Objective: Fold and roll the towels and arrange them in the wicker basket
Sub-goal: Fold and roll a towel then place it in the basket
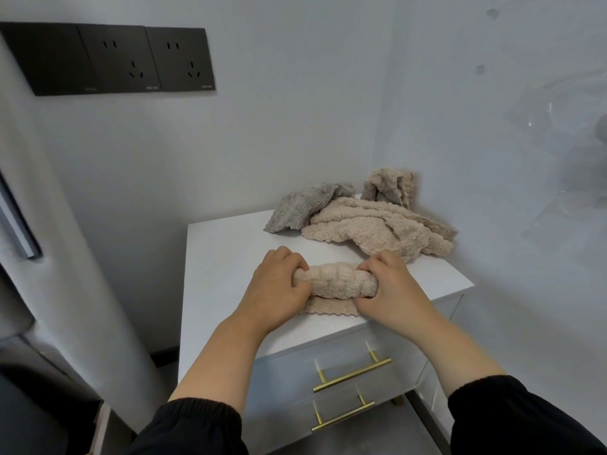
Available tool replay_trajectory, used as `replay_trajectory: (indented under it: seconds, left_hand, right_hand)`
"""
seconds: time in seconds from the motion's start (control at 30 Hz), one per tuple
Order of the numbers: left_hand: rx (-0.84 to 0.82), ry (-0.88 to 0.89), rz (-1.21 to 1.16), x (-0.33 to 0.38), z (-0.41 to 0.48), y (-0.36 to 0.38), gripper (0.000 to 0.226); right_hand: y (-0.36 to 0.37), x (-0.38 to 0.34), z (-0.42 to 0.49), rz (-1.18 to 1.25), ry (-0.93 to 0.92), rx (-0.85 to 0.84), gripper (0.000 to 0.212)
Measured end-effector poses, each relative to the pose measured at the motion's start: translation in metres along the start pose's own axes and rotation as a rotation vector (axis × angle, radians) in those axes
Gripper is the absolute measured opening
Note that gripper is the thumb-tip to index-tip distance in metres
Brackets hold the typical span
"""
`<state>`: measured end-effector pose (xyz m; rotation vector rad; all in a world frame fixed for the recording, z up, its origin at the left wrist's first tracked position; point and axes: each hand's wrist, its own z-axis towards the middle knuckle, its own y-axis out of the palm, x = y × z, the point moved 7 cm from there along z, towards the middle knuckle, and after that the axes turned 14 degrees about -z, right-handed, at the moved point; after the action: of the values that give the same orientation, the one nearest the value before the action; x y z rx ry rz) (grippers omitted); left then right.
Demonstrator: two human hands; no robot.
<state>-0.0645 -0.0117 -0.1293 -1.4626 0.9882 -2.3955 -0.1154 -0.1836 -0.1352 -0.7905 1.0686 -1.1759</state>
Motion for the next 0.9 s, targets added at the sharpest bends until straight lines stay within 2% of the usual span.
replay_trajectory:
  seconds: [0.03,0.13,0.3,0.37,0.47,0.57,0.63,0.73,0.9]
  left_hand:
    - [0.017,-0.005,-0.016,0.0,-0.001,0.0,0.018]
    - [0.052,-0.006,-0.006,0.001,0.0,-0.001,0.025]
    - [-0.046,-0.09,-0.038,-0.006,0.0,0.012,0.014]
    - [-0.064,-0.157,-0.066,-0.011,0.0,0.012,0.025]
    - [-0.099,-0.275,-0.057,-0.021,-0.002,0.009,0.061]
    - [-0.114,-0.332,-0.034,-0.028,-0.002,0.009,0.069]
    - [-0.11,-0.341,-0.056,-0.027,-0.002,0.01,0.06]
    - [-0.054,-0.32,-0.081,-0.019,-0.001,0.01,0.033]
    - [0.047,-0.319,-0.231,-0.008,0.0,0.016,0.031]
  right_hand:
    - [0.0,0.0,-0.002,0.041,0.006,-0.018,0.041]
    - [-0.003,0.001,-0.004,0.187,0.061,-0.013,0.023]
    - [0.008,0.007,-0.006,0.298,0.192,-0.114,0.008]
    - [0.013,0.01,-0.009,0.326,0.242,-0.217,0.024]
    - [0.015,0.016,-0.009,0.21,0.27,-0.306,0.062]
    - [0.019,0.023,-0.008,0.214,0.269,-0.32,0.062]
    - [0.022,0.024,-0.01,0.343,0.275,-0.31,0.049]
    - [0.019,0.021,-0.013,0.534,0.316,-0.241,0.035]
    - [0.011,0.022,-0.016,0.699,0.373,-0.02,0.035]
